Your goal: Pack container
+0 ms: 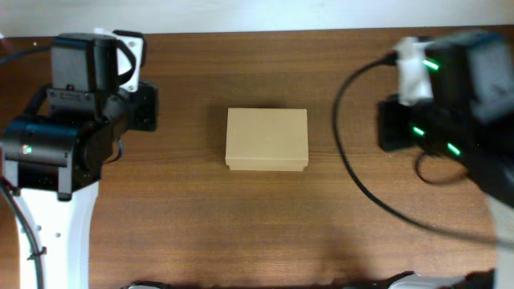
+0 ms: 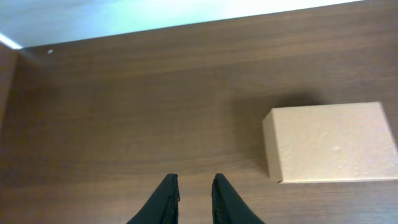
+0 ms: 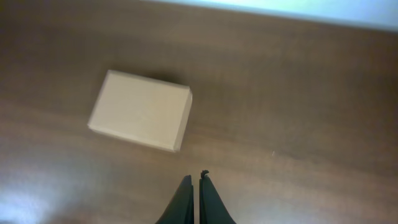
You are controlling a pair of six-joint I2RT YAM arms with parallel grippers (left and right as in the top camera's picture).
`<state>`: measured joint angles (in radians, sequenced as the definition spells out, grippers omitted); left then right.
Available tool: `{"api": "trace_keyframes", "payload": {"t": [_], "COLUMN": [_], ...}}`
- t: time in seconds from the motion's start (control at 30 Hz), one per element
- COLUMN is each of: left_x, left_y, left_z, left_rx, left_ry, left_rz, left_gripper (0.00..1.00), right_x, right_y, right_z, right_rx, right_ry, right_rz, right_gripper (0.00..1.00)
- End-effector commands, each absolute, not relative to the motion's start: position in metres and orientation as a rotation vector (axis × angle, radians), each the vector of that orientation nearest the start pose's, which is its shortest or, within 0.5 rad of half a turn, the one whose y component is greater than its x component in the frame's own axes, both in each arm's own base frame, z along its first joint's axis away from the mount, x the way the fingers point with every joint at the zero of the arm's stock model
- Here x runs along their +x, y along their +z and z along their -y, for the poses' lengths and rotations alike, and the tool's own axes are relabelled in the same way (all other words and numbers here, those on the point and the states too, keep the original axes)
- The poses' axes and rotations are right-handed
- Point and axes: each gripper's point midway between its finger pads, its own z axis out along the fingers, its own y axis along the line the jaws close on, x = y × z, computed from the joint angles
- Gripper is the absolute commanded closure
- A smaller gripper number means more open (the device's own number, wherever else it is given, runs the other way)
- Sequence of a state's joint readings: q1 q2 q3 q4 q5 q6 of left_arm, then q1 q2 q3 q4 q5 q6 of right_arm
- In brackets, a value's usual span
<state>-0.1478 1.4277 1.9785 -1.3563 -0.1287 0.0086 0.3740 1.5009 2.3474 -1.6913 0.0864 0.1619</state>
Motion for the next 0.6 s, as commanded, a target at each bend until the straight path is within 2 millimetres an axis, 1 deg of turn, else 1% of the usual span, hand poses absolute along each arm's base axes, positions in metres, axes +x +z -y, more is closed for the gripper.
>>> {"api": "trace_keyframes", "payload": {"t": [0.0,0.03,0.07,0.1,0.13,0.2,0.23,0.27,0.3,0.43,0.57], "left_x": [0.314,0.308,0.304,0.299,0.296,0.293,0.291,0.290,0.288,0.280,0.277], "left_y": [0.390,0.396,0.400,0.405,0.408,0.410,0.408,0.406,0.404,0.394,0.391], "left_z": [0.012,0.012,0.011,0.010,0.010,0.010,0.009,0.009,0.009,0.008,0.008], "left_rx": [0.102,0.098,0.096,0.094,0.093,0.091,0.093,0.095,0.097,0.105,0.108], "left_ry": [0.143,0.141,0.139,0.137,0.136,0.134,0.135,0.137,0.139,0.145,0.148], "left_rz": [-2.332,-2.311,-2.297,-2.281,-2.272,-2.265,-2.273,-2.286,-2.298,-2.349,-2.368], "left_gripper": [0.68,0.44,0.30,0.01,0.01,0.01,0.01,0.01,0.01,0.01,0.01], "right_x": [0.241,0.229,0.220,0.214,0.207,0.198,0.193,0.190,0.187,0.184,0.185], "right_y": [0.453,0.463,0.469,0.473,0.477,0.481,0.482,0.484,0.485,0.487,0.486], "right_z": [-0.065,-0.054,-0.050,-0.047,-0.044,-0.041,-0.039,-0.037,-0.036,-0.035,-0.036], "right_rx": [-0.148,-0.124,-0.115,-0.111,-0.107,-0.103,-0.101,-0.099,-0.098,-0.096,-0.097], "right_ry": [0.096,0.077,0.079,0.086,0.093,0.100,0.104,0.106,0.109,0.112,0.111], "right_rz": [-2.263,-2.219,-2.191,-2.172,-2.152,-2.131,-2.122,-2.114,-2.106,-2.098,-2.101], "right_gripper": [0.96,0.96,0.95,0.92,0.86,0.83,0.72,0.38,0.01,0.01,0.01]}}
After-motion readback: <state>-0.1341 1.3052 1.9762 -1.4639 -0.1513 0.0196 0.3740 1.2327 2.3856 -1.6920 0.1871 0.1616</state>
